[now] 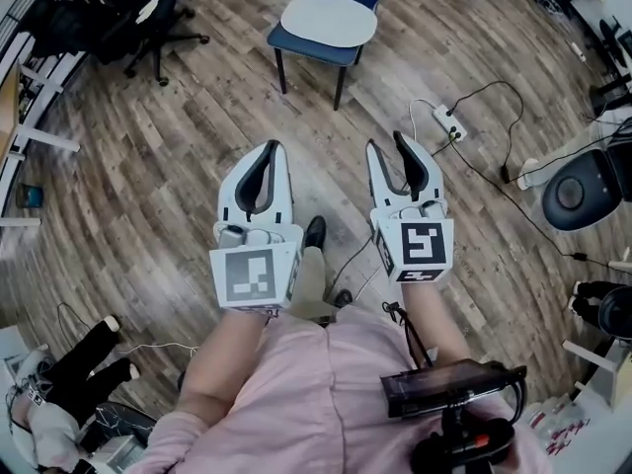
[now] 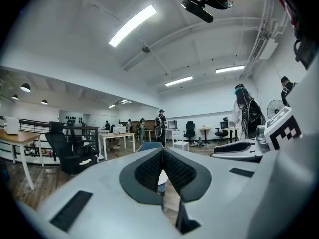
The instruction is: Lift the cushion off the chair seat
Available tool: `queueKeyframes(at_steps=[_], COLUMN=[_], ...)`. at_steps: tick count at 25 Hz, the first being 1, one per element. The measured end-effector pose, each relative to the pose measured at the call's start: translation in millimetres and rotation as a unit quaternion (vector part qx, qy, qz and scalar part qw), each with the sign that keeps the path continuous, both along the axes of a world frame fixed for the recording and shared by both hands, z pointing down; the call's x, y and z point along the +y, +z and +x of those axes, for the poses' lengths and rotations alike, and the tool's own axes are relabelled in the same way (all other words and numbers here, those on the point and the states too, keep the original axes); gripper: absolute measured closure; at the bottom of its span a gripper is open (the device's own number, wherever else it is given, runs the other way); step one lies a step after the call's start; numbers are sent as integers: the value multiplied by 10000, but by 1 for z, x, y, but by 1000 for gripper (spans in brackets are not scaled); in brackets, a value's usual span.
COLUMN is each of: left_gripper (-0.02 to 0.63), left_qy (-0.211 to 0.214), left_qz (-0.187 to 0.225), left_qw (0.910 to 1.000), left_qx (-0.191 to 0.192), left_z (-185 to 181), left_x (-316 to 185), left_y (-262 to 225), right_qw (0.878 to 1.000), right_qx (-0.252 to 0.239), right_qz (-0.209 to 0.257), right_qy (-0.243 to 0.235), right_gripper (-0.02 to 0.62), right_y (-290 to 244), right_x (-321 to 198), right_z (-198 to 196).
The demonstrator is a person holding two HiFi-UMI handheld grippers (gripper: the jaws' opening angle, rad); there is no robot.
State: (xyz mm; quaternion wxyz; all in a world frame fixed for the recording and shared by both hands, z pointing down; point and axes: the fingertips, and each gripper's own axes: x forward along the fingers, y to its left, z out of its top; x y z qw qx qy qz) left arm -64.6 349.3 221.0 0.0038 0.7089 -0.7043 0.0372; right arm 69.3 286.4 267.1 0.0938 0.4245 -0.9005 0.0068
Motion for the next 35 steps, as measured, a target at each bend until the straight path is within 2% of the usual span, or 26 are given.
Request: queueKeyframes(at_steps=[6,11,17,23,28,35], left_gripper=[592,592,592,592,592,592], left_qy=[156,356,554,721,813,847], left_qz=[72,253,177,-37,-266,-456], left_qw=[9998,9990,9983,9974,9963,9952], left_qx=[17,39,55,28,-50,-164], left_z=[-58,-77,-82,-73,-66,-60], left_x=[-78,-125,-160,-206,-276,-405], left_y=[-14,-30,-24,-4,16,27], right_qw=[9998,9989,9979,9973,9962,9952], right_qx=[137,98,44,22,-15,-44], right_qz=[67,283,266,-5,-279,-537], right_qy=[158,364,591,728,825,813], right_gripper=[446,461,477,482,482,485], right_y=[-16,-39,-37,-12,18,38], right_x=[-79,-120,-153,-195,-262,-390], right_z=[-54,-68,-70,-63,-55,-47])
